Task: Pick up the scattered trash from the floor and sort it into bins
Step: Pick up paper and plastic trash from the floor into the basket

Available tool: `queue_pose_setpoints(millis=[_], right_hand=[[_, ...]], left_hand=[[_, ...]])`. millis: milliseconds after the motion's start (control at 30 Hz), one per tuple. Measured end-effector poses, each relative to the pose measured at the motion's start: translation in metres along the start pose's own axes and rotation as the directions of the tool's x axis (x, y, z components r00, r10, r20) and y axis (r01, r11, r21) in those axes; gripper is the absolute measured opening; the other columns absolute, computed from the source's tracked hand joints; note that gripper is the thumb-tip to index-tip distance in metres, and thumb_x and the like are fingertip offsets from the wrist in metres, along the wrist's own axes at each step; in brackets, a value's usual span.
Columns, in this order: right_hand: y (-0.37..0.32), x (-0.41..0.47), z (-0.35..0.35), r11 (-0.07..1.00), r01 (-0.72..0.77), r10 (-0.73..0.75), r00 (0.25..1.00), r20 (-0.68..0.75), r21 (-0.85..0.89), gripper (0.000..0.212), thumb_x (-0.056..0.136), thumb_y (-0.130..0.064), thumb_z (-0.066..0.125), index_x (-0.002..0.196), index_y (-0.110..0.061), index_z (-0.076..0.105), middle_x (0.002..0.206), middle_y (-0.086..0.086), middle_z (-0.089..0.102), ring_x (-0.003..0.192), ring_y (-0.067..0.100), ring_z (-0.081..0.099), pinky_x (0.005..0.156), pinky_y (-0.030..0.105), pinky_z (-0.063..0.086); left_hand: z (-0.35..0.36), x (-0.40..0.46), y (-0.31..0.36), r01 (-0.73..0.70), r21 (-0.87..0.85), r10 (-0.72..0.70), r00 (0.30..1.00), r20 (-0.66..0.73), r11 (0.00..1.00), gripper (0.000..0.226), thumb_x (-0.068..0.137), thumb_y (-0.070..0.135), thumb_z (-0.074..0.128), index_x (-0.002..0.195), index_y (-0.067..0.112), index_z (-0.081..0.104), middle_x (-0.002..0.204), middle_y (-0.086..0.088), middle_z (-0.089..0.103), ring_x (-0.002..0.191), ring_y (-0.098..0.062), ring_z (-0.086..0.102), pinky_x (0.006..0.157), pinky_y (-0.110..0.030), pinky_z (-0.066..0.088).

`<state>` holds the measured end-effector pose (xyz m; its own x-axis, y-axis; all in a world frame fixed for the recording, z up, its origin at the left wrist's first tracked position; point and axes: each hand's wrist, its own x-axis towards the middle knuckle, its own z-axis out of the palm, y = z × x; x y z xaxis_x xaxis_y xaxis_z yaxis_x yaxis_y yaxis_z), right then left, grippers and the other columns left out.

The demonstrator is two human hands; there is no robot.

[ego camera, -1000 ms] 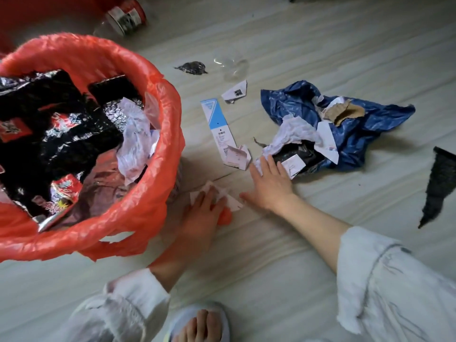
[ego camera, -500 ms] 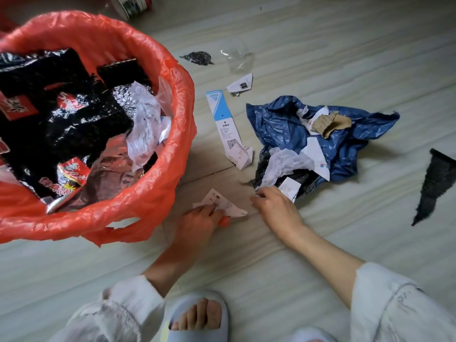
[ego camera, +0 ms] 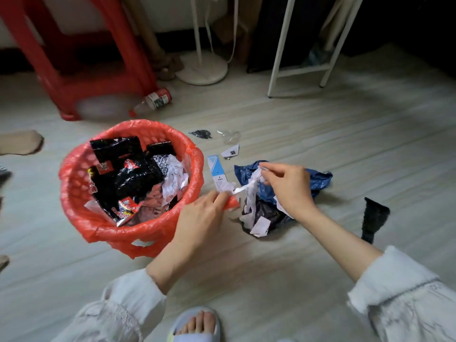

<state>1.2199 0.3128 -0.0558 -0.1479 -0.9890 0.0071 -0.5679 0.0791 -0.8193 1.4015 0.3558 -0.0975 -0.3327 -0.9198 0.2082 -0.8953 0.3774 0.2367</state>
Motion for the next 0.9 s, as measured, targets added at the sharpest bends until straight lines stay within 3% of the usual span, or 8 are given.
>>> queue_pose_setpoints(millis=[67,200,333,400,533,633,733,900], right_hand=[[-0.033,-0.007,-0.010,0.993,-0.027,0.028,1.000,-0.008,0.116,0.023,0.085,-0.011,0.064,0.107,-0.009,0.070,0.100,0.006,0.072,0.076,0.016,0.067,0.086,0.032,0.054],[-0.092,-0.013,-0.005,0.940,-0.053,0.033,0.997,0.065,0.338,0.024,0.085,-0.008,0.065,0.108,-0.003,0.068,0.092,0.005,0.070,0.058,0.008,0.061,0.075,0.027,0.057],[-0.143,-0.007,0.023,0.824,-0.090,0.015,0.990,0.138,0.559,0.023,0.084,-0.001,0.064,0.107,0.003,0.066,0.080,0.000,0.066,0.060,0.006,0.061,0.062,0.016,0.056],[-0.159,-0.002,0.038,0.780,-0.123,0.031,0.987,0.157,0.614,0.020,0.084,-0.002,0.064,0.103,0.000,0.068,0.083,0.002,0.068,0.067,0.013,0.064,0.071,0.022,0.058],[-0.164,0.004,0.071,0.845,-0.099,0.021,0.988,0.152,0.525,0.021,0.085,-0.008,0.063,0.106,-0.006,0.068,0.098,0.005,0.070,0.074,0.017,0.067,0.087,0.036,0.055],[-0.150,-0.001,0.088,0.954,-0.007,-0.075,0.962,0.261,0.301,0.031,0.088,-0.013,0.060,0.119,-0.010,0.063,0.110,0.004,0.067,0.097,0.018,0.064,0.097,0.036,0.048],[-0.126,-0.012,0.097,0.994,0.112,-0.103,0.834,0.542,0.015,0.048,0.087,-0.013,0.054,0.135,-0.017,0.048,0.123,0.003,0.061,0.103,0.014,0.057,0.091,0.024,0.043],[-0.088,-0.022,0.077,0.984,0.122,-0.028,0.822,0.569,-0.128,0.047,0.093,-0.016,0.043,0.138,-0.028,0.041,0.134,0.001,0.053,0.118,0.020,0.053,0.096,0.030,0.043]], left_hand=[[-0.040,-0.002,0.002,0.040,0.015,-0.038,0.992,-0.121,0.999,0.027,0.077,0.025,0.042,0.096,0.018,0.061,0.072,0.001,0.063,0.054,-0.020,0.062,0.036,-0.023,0.036],[-0.089,-0.008,-0.021,0.193,0.019,-0.180,0.945,-0.274,0.981,0.021,0.088,0.028,0.043,0.089,0.016,0.059,0.075,-0.002,0.060,0.061,-0.025,0.061,0.041,-0.026,0.031],[-0.119,-0.014,-0.065,0.324,0.008,-0.299,0.885,-0.357,0.946,0.014,0.094,0.024,0.049,0.097,0.013,0.057,0.091,-0.007,0.060,0.074,-0.032,0.060,0.046,-0.029,0.031],[-0.128,-0.015,-0.082,0.358,0.019,-0.324,0.866,-0.381,0.934,0.016,0.095,0.025,0.049,0.098,0.011,0.057,0.095,-0.010,0.060,0.076,-0.034,0.059,0.047,-0.033,0.035],[-0.124,-0.020,-0.104,0.394,0.018,-0.365,0.868,-0.336,0.919,0.018,0.094,0.021,0.049,0.107,0.010,0.055,0.099,-0.012,0.057,0.081,-0.035,0.058,0.052,-0.032,0.036],[-0.099,-0.027,-0.116,0.409,-0.012,-0.409,0.912,0.030,0.912,0.046,0.088,0.022,0.054,0.132,0.015,0.041,0.126,-0.016,0.047,0.107,-0.035,0.052,0.071,-0.040,0.047],[-0.078,-0.034,-0.116,0.408,0.036,-0.396,0.856,0.331,0.912,0.058,0.088,0.033,0.054,0.141,0.022,0.031,0.151,-0.016,0.020,0.136,-0.032,0.027,0.106,-0.048,0.031],[-0.077,-0.028,-0.093,0.328,-0.141,-0.316,0.943,0.102,0.934,0.036,0.088,0.011,0.052,0.124,0.013,0.052,0.142,-0.013,0.036,0.128,-0.030,0.038,0.095,-0.042,0.042]])
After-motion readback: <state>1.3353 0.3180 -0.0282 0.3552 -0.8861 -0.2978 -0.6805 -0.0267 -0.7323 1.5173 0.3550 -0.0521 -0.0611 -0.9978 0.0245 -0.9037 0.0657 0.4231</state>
